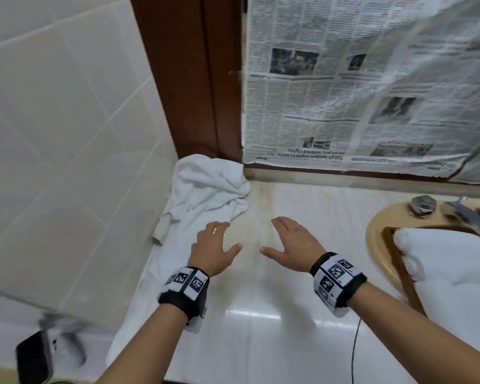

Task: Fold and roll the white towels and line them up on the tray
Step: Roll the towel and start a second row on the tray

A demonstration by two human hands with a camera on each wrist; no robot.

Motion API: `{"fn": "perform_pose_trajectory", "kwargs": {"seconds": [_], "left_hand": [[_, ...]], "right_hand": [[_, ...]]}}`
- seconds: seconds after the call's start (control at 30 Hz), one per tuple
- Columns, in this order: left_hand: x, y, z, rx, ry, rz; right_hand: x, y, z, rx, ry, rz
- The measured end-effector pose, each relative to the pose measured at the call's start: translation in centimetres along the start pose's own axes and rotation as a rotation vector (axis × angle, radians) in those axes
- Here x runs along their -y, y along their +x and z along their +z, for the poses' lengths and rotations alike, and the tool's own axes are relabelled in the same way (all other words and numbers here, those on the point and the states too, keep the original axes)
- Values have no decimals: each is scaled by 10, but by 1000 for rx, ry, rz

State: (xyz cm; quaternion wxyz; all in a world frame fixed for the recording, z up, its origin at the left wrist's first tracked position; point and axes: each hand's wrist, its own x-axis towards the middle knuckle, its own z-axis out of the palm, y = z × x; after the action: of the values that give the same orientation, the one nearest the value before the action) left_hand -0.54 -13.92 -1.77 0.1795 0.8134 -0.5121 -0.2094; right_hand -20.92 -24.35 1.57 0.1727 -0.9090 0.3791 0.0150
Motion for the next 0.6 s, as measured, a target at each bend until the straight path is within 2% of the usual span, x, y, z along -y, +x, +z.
{"fn": "perform_pose_trajectory", "kwargs": {"seconds": [0.27,0.6], "left_hand": [[51,26,-29,-41,39,-88],[81,111,-59,-61,130,-163]], "right_hand": [[48,65,21,21,2,-82],[35,189,13,-79,12,-107]]}}
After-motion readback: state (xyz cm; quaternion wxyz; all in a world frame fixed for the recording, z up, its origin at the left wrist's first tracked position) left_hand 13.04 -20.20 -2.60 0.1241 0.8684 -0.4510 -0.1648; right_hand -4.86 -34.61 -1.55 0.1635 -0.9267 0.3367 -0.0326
